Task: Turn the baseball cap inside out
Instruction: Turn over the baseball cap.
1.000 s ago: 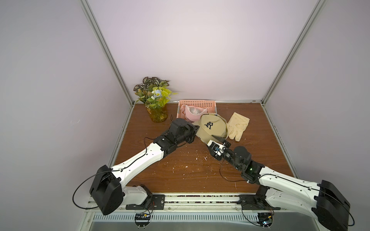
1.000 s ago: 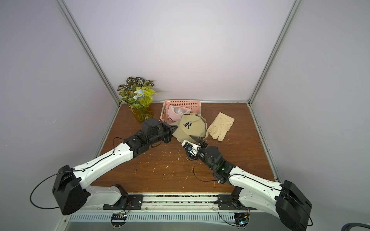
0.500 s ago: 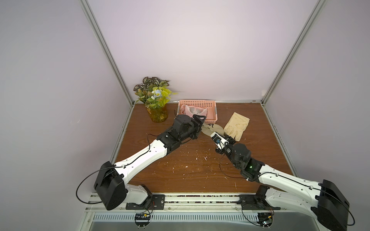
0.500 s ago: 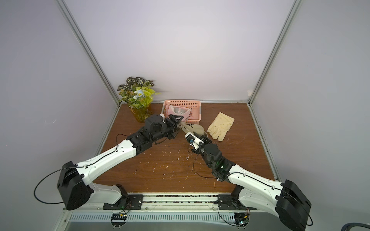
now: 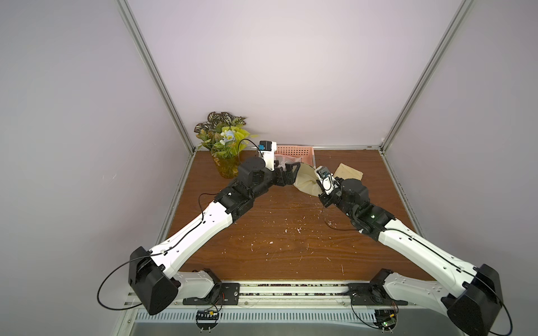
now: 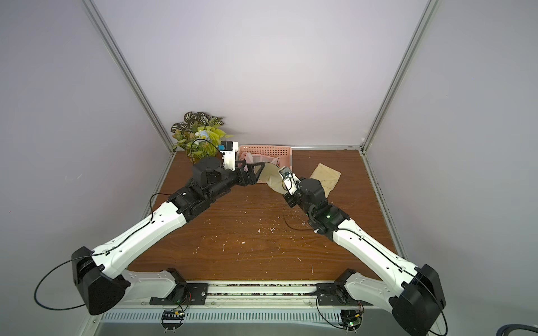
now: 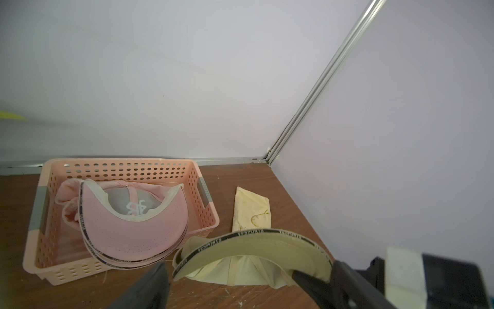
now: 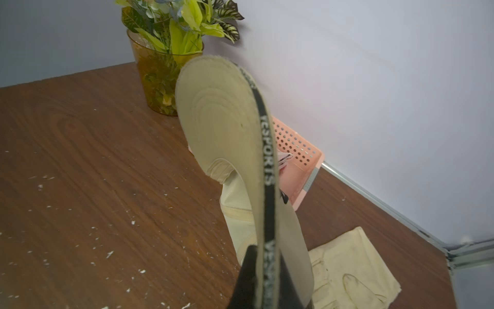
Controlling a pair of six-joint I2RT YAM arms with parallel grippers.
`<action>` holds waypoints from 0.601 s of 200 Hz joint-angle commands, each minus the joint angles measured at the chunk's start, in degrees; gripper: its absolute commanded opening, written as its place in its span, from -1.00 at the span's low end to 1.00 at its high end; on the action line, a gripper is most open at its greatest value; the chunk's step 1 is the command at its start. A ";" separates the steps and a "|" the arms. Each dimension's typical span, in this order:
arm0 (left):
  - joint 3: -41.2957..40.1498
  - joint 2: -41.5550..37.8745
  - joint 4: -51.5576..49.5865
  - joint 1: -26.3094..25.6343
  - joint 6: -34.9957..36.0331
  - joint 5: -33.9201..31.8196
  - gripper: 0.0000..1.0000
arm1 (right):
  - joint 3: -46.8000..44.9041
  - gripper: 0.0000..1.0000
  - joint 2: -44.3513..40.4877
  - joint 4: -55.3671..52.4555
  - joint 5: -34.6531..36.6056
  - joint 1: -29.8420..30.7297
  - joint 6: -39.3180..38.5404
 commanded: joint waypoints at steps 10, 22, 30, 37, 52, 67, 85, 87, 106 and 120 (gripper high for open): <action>-2.57 1.16 -5.53 1.24 18.48 3.26 0.90 | 6.09 -1.00 1.42 -7.07 -13.88 -0.86 3.44; -3.24 1.87 -6.33 1.24 19.44 1.68 0.90 | 6.87 -1.00 1.73 -7.36 -16.16 -0.86 3.23; -3.59 2.31 -6.96 1.33 18.85 -0.01 0.89 | 7.10 -1.00 1.65 -7.39 -17.12 -0.86 3.16; -4.23 2.39 -6.81 1.41 18.74 -0.55 0.90 | 7.34 -1.00 1.57 -7.56 -18.05 -0.84 2.94; -6.20 1.91 -5.35 1.57 18.92 0.13 0.93 | 7.61 -1.00 1.35 -7.73 -19.55 -0.86 2.62; -7.98 1.35 -3.75 1.50 18.77 1.04 0.93 | 7.38 -1.00 1.00 -7.28 -20.22 -0.86 2.74; -9.76 0.76 -2.61 1.63 18.82 3.03 0.88 | 7.05 -1.00 0.39 -6.72 -21.15 -0.89 3.03; -9.95 0.63 -2.48 1.67 18.82 3.37 0.87 | 6.98 -1.00 0.35 -6.66 -21.35 -0.87 3.11; -12.40 -0.34 -0.36 2.23 18.42 6.90 0.70 | 6.37 -1.00 -0.42 -5.69 -22.82 -0.96 3.60; -14.36 -1.36 1.57 2.79 17.87 10.79 0.52 | 5.80 -1.00 -0.87 -4.88 -24.46 -1.19 4.09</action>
